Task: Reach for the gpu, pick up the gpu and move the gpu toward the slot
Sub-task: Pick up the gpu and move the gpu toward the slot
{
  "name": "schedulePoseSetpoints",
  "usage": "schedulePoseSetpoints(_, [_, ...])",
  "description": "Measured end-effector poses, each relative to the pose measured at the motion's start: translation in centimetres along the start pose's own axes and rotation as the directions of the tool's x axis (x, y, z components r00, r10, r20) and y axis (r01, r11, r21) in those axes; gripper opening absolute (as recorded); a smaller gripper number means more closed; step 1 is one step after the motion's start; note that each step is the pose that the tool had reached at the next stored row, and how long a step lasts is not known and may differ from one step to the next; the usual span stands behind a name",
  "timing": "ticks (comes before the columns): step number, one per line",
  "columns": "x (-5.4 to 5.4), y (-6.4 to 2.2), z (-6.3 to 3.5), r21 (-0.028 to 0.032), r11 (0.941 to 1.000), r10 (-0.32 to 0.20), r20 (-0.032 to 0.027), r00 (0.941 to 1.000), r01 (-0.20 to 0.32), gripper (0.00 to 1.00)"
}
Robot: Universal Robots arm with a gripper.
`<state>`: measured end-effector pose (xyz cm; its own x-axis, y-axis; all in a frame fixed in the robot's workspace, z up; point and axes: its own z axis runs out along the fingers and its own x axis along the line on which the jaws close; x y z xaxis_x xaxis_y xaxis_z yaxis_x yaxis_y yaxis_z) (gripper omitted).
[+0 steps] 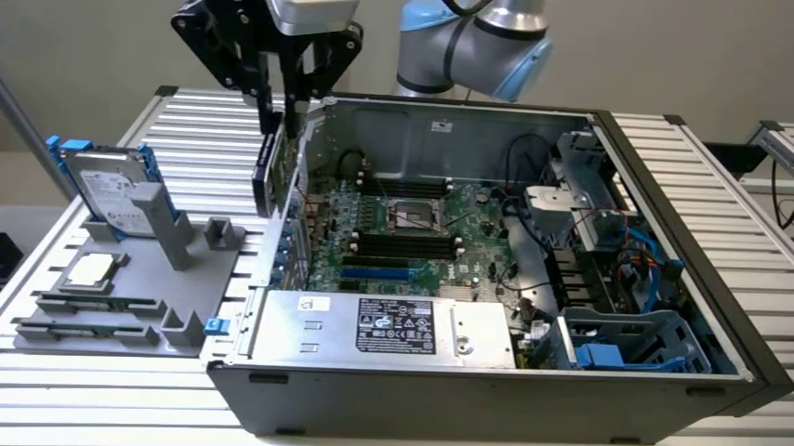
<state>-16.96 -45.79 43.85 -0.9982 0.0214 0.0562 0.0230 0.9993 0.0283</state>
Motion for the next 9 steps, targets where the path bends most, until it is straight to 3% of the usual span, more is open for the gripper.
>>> schedulePoseSetpoints(9, [-4.1,0.09,-0.22,-0.0003,1.0000,0.000,-0.0025,1.0000,0.000,0.26])
